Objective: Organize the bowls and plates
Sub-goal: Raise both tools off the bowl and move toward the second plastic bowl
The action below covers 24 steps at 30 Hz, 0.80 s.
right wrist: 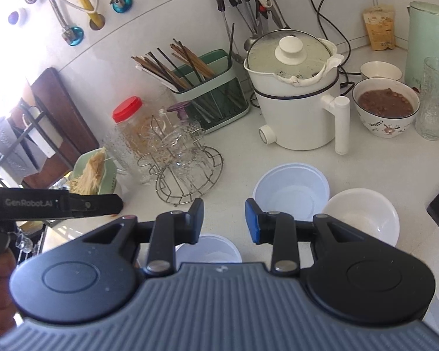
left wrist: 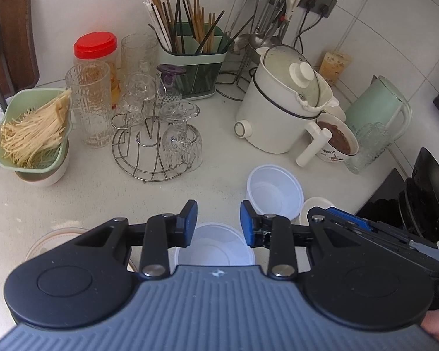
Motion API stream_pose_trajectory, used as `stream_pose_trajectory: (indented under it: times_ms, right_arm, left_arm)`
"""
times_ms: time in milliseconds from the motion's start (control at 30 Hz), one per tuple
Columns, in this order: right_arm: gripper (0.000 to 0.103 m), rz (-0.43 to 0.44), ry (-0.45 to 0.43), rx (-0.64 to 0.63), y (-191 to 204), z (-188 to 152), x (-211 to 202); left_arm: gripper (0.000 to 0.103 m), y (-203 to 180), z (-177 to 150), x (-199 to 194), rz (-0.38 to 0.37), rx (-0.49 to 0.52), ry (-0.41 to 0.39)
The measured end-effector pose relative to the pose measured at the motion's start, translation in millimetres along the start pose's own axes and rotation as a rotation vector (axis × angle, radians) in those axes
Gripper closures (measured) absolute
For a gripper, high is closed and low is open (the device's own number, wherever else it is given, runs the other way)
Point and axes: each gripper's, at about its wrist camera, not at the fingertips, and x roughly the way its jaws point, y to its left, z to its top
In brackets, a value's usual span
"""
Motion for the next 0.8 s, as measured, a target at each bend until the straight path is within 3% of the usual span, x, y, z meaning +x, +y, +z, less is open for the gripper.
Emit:
stream_pose_trajectory:
  times_ms: [800]
  right_arm:
    - [0.068, -0.176, -0.004, 0.024, 64.3, -20.2, -11.7]
  left_arm:
    - [0.066, 54.4, -13.6, -19.9, -0.173, 0.059, 0.032]
